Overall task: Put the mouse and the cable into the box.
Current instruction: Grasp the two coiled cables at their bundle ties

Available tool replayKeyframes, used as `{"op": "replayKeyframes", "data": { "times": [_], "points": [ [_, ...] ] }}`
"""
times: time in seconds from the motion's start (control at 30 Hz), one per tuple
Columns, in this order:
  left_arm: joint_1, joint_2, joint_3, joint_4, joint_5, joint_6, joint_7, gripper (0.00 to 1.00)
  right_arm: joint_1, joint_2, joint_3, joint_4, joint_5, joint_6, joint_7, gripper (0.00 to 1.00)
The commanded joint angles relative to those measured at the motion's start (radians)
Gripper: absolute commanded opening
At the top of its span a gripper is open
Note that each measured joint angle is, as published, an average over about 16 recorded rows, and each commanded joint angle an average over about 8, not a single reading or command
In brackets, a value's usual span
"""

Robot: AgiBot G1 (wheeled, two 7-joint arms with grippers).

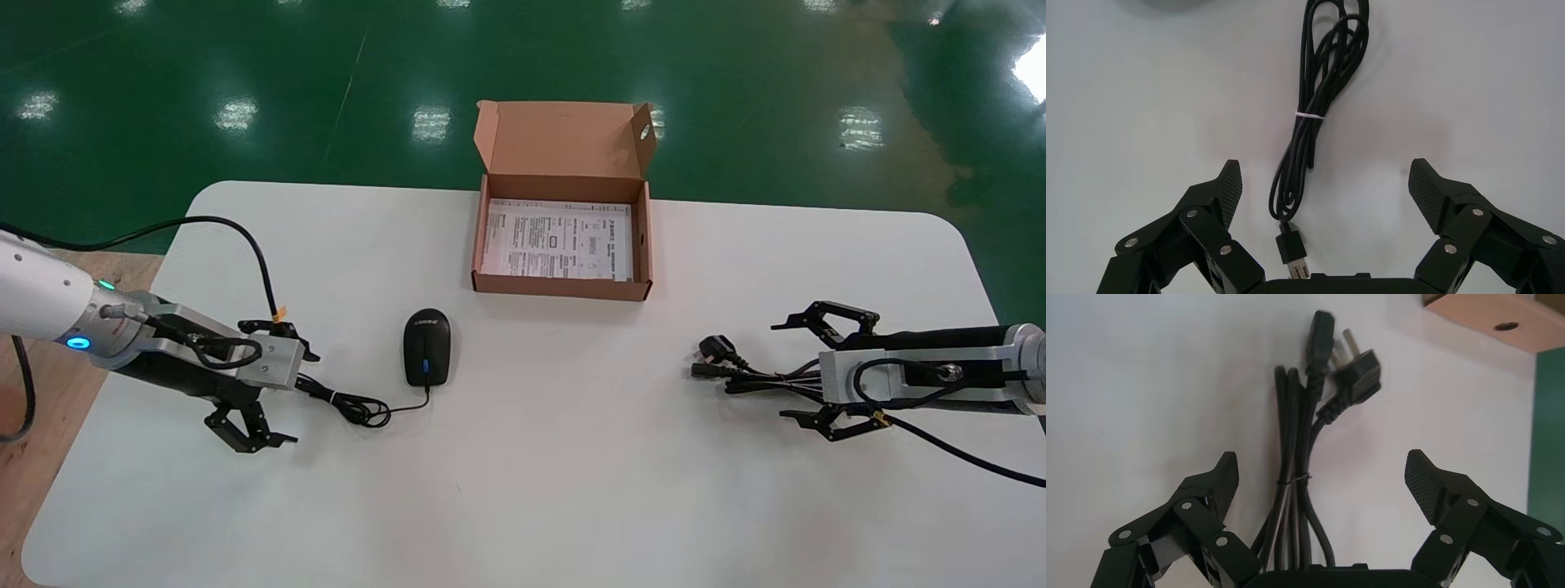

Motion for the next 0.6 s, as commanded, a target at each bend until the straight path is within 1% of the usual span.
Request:
{"op": "replayKeyframes", "data": {
  "times": [0.03, 0.2, 0.23, 0.27, 0.3, 0.6],
  "points": [
    [-0.004, 0.008, 0.0, 0.029, 0.001, -0.012, 0.023, 0.94, 0.007, -0.012, -0.005, -0.025, -0.009, 0.012, -0.016, 0.67],
    [-0.01, 0.016, 0.003, 0.053, 0.006, -0.021, 0.036, 0.31, 0.013, -0.022, -0.011, -0.048, -0.02, 0.029, -0.024, 0.05],
    [-0.01, 0.016, 0.003, 0.052, 0.006, -0.021, 0.035, 0.19, 0.013, -0.022, -0.011, -0.047, -0.019, 0.03, -0.024, 0.0],
    [-0.009, 0.015, 0.003, 0.05, 0.006, -0.021, 0.034, 0.06, 0.012, -0.021, -0.011, -0.046, -0.019, 0.029, -0.023, 0.0],
    [-0.009, 0.014, 0.003, 0.048, 0.005, -0.02, 0.034, 0.0, 0.012, -0.021, -0.01, -0.044, -0.018, 0.028, -0.023, 0.0],
    [-0.006, 0.01, 0.001, 0.034, 0.002, -0.015, 0.028, 0.0, 0.008, -0.015, -0.007, -0.03, -0.012, 0.018, -0.02, 0.0]
  ]
}}
